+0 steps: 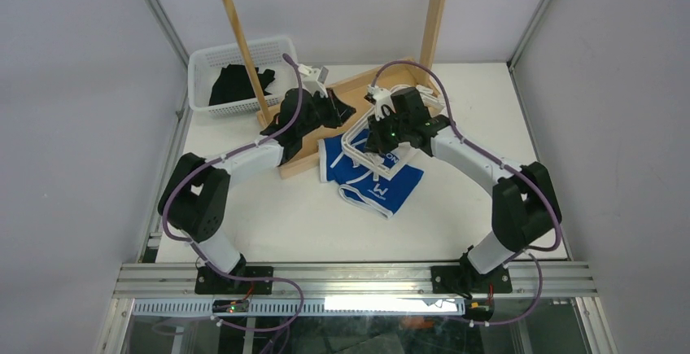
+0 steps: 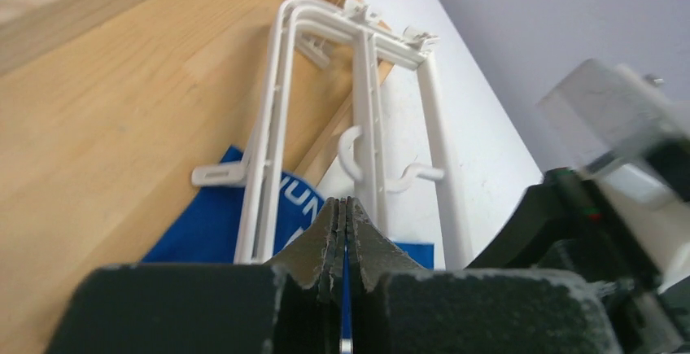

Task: Clip the underwear to the hanger
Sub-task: Clamp the underwear onto the hanger.

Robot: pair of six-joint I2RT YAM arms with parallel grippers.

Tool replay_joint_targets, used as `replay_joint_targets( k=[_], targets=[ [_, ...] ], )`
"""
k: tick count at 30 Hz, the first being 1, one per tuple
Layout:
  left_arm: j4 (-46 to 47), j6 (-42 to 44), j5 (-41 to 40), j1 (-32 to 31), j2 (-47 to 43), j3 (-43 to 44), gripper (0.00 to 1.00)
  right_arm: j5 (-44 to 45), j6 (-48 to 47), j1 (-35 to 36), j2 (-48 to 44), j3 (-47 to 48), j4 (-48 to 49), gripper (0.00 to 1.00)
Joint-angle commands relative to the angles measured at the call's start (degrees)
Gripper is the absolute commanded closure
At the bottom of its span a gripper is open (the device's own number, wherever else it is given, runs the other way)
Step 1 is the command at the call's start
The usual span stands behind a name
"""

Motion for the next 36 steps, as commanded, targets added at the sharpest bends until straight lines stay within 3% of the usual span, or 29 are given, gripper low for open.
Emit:
replay_joint_targets(
  k=[1, 5, 10, 17, 21, 27, 33, 36],
  targets=[
    [2.2, 2.1, 4.3, 1.2, 3.6, 6.2, 1.0, -3.4, 0.6, 0.3, 3.8, 7.3, 4.1, 1.0],
    [0.8, 2.6, 4.7, 2.6, 2.5, 7.2, 1.0, -3.2, -0.3, 0.2, 6.7, 11.8, 0.9, 1.0],
    [0.1, 2.7, 1.3, 4.0, -5.3, -0.4, 0.85, -2.1, -2.4, 0.2, 6.3, 14.7, -6.3, 1.0],
    [1.1, 1.0, -0.2, 4.1, -12.3, -10.6, 0.64, -0.8, -3.7, 0.3, 2.8, 11.3, -10.1, 1.0],
    [1.0, 1.1, -0.5, 4.0, -12.3, -12.1, 0.5, 1.6, -4.0, 0.3, 0.1, 9.1, -9.8, 0.82],
    [0.9, 0.3, -0.5, 4.1, -14.8, -12.8, 0.49, 12.5, 4.5, -0.6, -3.2, 6.4, -2.3, 0.56],
    [-0.8, 0.2, -3.0, 4.1, -20.0, -14.8, 0.48, 22.5, 24.2, 0.3, -1.6, 3.7, 6.9, 0.51],
    [-1.6, -0.1, -3.4, 4.1, -22.4, -15.8, 0.47, 26.0, 31.9, 1.8, 0.4, 3.2, 9.2, 0.43]
  ],
)
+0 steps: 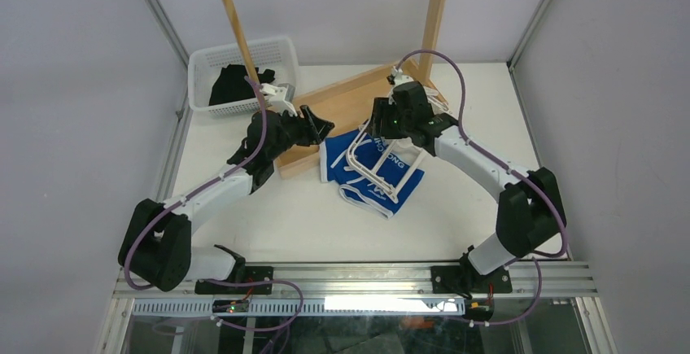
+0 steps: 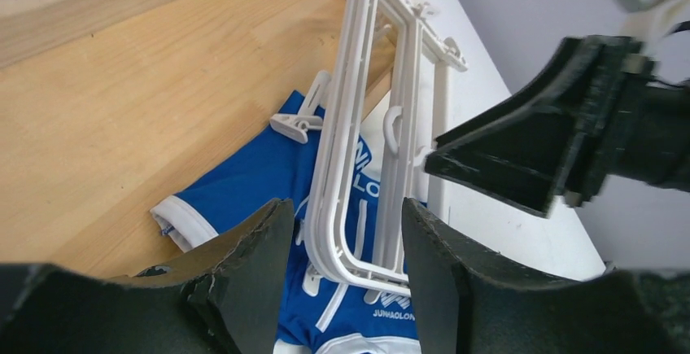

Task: Clip the underwear to the hanger
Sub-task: Clamp the underwear onto the hanger.

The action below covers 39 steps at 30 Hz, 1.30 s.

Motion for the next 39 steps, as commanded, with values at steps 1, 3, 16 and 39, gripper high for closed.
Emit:
replay_joint_targets(
  k=[1, 3, 16, 39],
  targets=[
    [0.9, -0.8, -2.1, -0.1, -5.3, -1.3, 0.47, 8.3, 16.4, 2.3, 1.9, -0.5, 9.0, 0.42],
    [0.7, -1.0, -2.3, -0.1, -6.3, -1.9, 0.47, 9.4, 19.9, 3.3, 3.2, -0.8, 10.8, 0.41],
    [0.6, -1.1, -2.1, -0.1, -8.9, -3.7, 0.47, 20.0, 23.2, 5.8, 16.0, 8.4, 4.7, 0.51],
    [1.4, -0.8, 0.6, -0.2, -12.8, -3.8, 0.43, 18.1, 23.7, 6.1, -1.1, 4.1, 7.8, 0.95]
  ],
)
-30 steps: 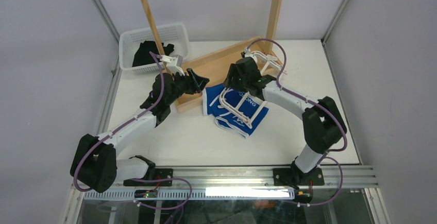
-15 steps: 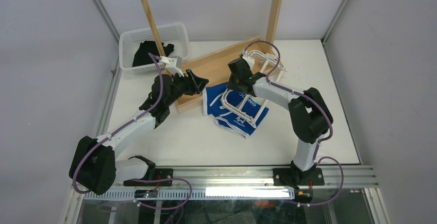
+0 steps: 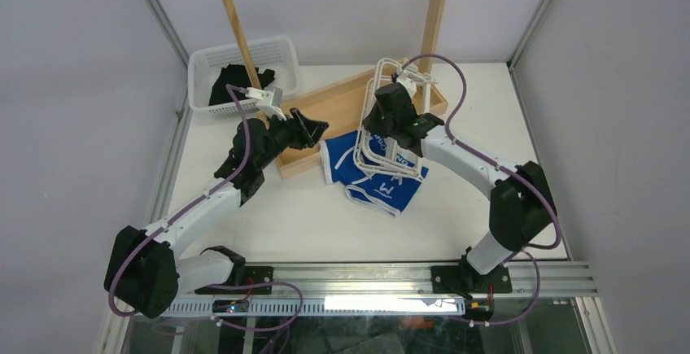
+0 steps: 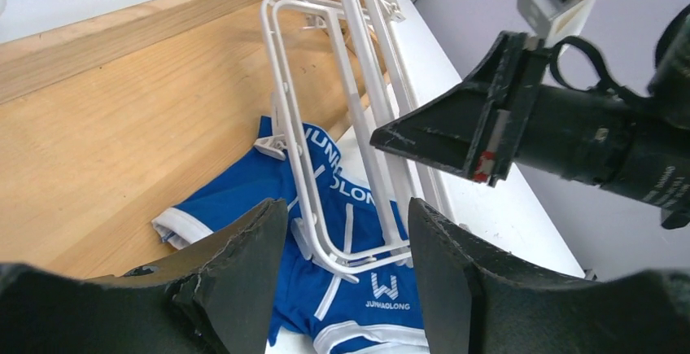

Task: Clip the underwear to the hanger
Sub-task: Clamp the underwear onto the hanger.

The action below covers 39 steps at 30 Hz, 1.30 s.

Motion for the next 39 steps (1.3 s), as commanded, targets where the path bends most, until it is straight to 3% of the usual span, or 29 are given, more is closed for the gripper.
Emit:
replay_joint_targets(
  k=[1, 8, 14, 23, 28, 33, 35, 39],
  targets=[
    [2.6, -0.3, 3.0, -0.1, -2.4, -0.2, 0.42, -0.3, 0.1, 0.2, -7.2, 0.9, 6.1, 0.96],
    [9.4, -0.9, 10.3, -0.2, -3.9, -3.5, 0.39, -11.4, 9.8, -2.7, -14.2, -4.7, 18.7, 1.0],
    [19.3, -1.3, 16.2, -0.2, -6.8, -7.1, 0.34, -13.5, 15.4, -5.4, -20.3, -7.7, 22.5, 1.0],
    [28.4, -2.1, 26.1, -3.2, 3.6, -3.5, 0.27, -23.6, 24.7, -11.9, -27.7, -13.2, 29.2, 1.0],
    [29.4, 5.3, 24.2, -8.5, 8.1, -1.3, 0.21, -31.1, 30.8, -15.3, -29.4, -15.6, 35.5, 1.0],
    [43.5, 5.0, 24.4, -9.1, 13.4, -4.1, 0.08, -36.5, 34.1, -17.5, -30.1, -15.4, 37.8, 1.0],
    [45.1, 4.8, 24.4, -9.0, 16.8, -3.0, 0.08, -37.9, 35.0, -17.9, -30.2, -15.0, 38.5, 1.0],
    [37.7, 2.8, 20.5, -9.1, 21.7, 3.8, 0.14, -40.4, 34.4, -18.6, -30.8, -14.2, 39.3, 1.0]
  ],
)
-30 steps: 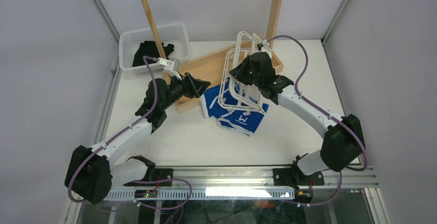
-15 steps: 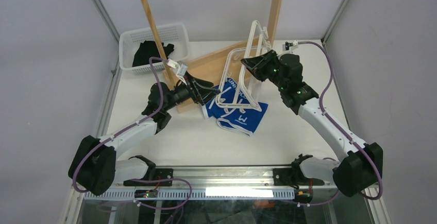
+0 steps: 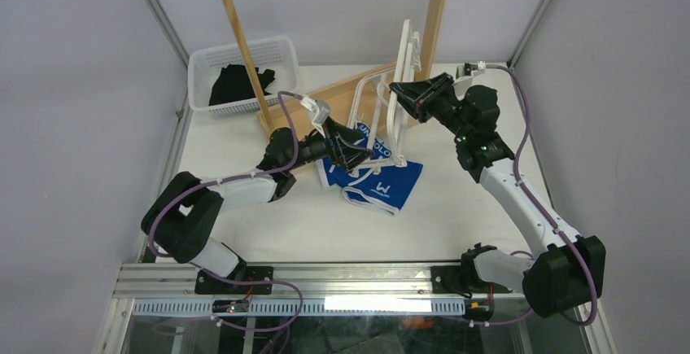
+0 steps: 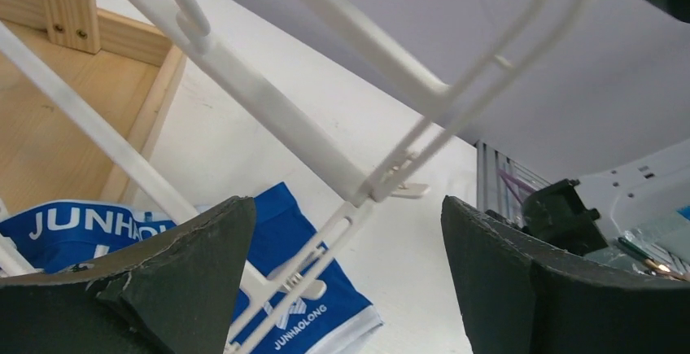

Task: Clip the underwear to the hanger
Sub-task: Clamp the underwear onto the hanger.

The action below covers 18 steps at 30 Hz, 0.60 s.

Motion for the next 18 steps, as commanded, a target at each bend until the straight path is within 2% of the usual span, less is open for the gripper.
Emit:
replay_joint_targets(
  k=[1, 3, 11, 18],
  targets=[
    [-0.8, -1.1, -4.1, 0.0, 4.7, 8.7, 0.16, -6.3, 0.6, -0.5, -4.2, 2.6, 11.3, 1.0],
    [-5.3, -3.0, -5.3, 0.0, 7.4, 13.0, 0.21, -6.1, -0.5, -0.8, -5.0, 2.1, 11.1, 1.0],
    [-10.9, -14.4, -8.7, -1.5, 15.1, 21.9, 0.22, -5.4, -0.5, -1.3, -6.0, 0.1, 11.7, 1.0],
    [-14.8, -22.1, -12.5, -5.1, 17.9, 22.8, 0.21, -5.0, -1.1, -1.4, -6.1, 1.1, 11.0, 1.0]
  ],
)
